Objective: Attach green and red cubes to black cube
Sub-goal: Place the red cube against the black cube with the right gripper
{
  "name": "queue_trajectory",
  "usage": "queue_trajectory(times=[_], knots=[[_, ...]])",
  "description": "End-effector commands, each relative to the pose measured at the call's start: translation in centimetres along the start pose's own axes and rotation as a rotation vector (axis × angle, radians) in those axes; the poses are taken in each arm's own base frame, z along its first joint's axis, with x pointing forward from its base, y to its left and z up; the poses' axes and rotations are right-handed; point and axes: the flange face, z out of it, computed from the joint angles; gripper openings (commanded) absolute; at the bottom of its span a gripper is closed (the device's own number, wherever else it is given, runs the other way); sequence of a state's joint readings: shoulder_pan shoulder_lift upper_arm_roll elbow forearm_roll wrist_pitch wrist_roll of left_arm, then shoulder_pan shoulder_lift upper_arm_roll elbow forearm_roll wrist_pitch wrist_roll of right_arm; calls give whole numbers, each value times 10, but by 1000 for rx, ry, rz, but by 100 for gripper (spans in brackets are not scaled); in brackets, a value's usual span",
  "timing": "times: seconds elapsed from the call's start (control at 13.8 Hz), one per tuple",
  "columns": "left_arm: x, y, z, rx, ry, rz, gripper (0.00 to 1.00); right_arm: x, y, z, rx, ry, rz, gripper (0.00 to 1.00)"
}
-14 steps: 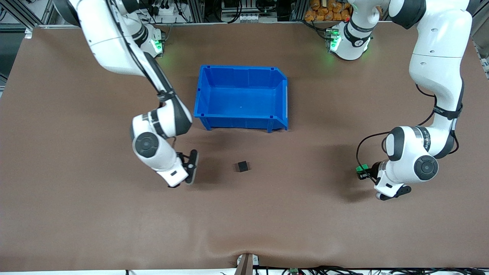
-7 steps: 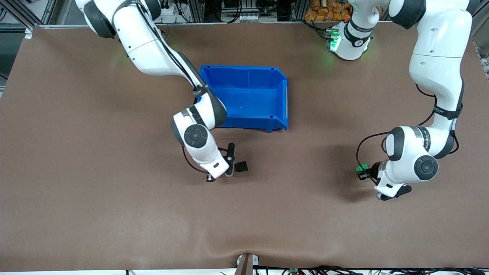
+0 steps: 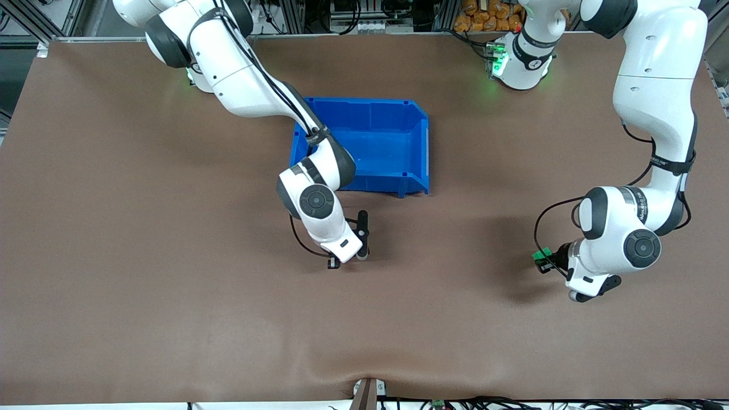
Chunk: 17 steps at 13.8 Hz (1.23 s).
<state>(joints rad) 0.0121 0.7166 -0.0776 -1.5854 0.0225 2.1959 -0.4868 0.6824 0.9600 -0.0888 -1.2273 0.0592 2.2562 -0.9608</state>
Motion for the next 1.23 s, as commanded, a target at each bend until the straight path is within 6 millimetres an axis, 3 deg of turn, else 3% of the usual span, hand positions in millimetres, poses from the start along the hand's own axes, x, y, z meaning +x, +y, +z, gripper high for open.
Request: queue_trajectory(times=[0.0, 0.22, 0.29, 0.36, 0.43, 0.58, 0.79, 1.01, 1.16], knots=[[-8, 11, -12, 5, -1, -33, 0, 17, -7, 5, 5, -9, 26, 0], [-11, 14, -24, 3, -4, -59, 0, 27, -12, 10, 2, -7, 44, 0], [-13, 18, -25, 1, -6, -92, 0, 28, -12, 11, 1, -6, 43, 5], [-16, 24, -25, -5, -9, -110, 0, 29, -12, 11, -1, -5, 43, 58], [-18, 27, -26, -10, -12, -135, 0, 26, -10, 12, -1, -6, 50, 100], [-24, 38, -27, -18, -16, -183, 0, 21, -8, 11, 2, -7, 60, 100], [-36, 65, -36, -48, -18, -273, 0, 8, 3, -12, 15, -3, 92, 100], [-46, 92, -43, -83, -36, -402, 0, -13, 11, -64, 62, -42, 213, 100], [-60, 112, -39, -87, -55, -470, 0, -52, 34, -94, 64, -73, 293, 100]])
